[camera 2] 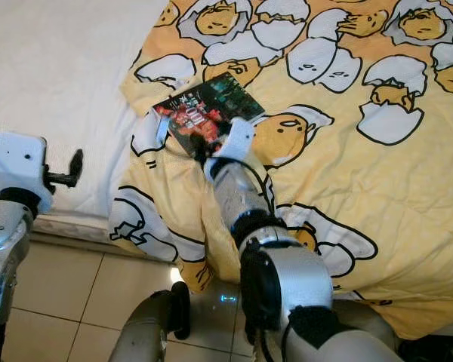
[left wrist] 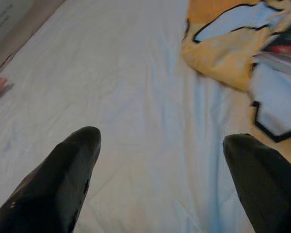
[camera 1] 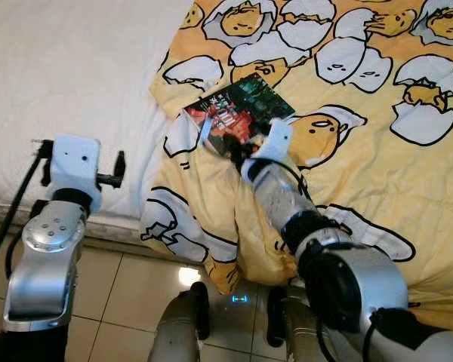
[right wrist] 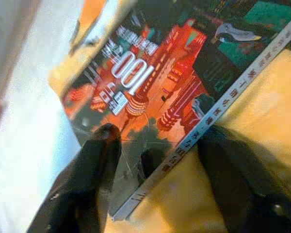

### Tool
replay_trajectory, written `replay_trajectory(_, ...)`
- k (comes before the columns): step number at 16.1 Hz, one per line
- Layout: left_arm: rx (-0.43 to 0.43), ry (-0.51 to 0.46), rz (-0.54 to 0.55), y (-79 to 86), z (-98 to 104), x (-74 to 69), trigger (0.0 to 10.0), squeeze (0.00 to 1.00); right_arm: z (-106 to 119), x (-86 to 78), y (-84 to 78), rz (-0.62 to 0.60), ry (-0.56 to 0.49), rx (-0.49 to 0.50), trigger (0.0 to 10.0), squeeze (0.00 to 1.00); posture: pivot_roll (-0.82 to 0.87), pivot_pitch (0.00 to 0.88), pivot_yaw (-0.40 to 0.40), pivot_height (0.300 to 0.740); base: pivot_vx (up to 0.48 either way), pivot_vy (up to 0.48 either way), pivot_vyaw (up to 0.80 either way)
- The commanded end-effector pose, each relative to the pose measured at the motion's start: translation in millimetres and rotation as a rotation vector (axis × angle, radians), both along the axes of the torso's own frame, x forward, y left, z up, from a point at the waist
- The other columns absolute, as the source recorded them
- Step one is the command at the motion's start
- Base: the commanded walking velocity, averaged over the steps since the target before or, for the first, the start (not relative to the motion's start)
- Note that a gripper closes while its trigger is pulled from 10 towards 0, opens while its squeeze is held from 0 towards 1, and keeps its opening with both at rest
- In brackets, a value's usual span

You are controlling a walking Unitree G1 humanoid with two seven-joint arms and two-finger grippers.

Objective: Clean up the room

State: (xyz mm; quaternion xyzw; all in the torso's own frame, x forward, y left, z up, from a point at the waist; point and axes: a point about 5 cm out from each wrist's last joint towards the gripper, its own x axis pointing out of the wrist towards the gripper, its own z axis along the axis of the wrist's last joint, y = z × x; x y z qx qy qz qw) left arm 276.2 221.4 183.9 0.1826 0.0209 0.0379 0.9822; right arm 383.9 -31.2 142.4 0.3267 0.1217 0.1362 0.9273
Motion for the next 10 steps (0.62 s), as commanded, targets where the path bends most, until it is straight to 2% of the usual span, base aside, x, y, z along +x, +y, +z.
replay_trajectory(1, 0.014, -0.004, -0.002, 0.5, 0.5, -1.8, 10.0, 0.00, 5.7, -34.2, 87.0, 0.199, 0.051, 0.144, 0.0, 0.00, 0.23, 0.300, 0.052, 0.723, 0.000, 0.000, 0.00)
replay_trajectory(2, 0.009, -0.003, -0.001, 0.3, -0.1, -0.1, 10.0, 0.00, 5.8, -31.6, 82.9, 0.171, 0.076, 0.187, 0.0, 0.00, 0.22, 0.301, 0.052, 0.723, 0.000, 0.000, 0.00)
replay_trajectory(10, 0.005, 0.002, 0.004, 1.4, -2.0, 3.9, 10.0, 0.00, 13.5, -28.4, 82.9, 0.162, 0.077, 0.263, 0.0, 0.00, 0.21, 0.303, 0.058, 0.723, 0.000, 0.000, 0.00)
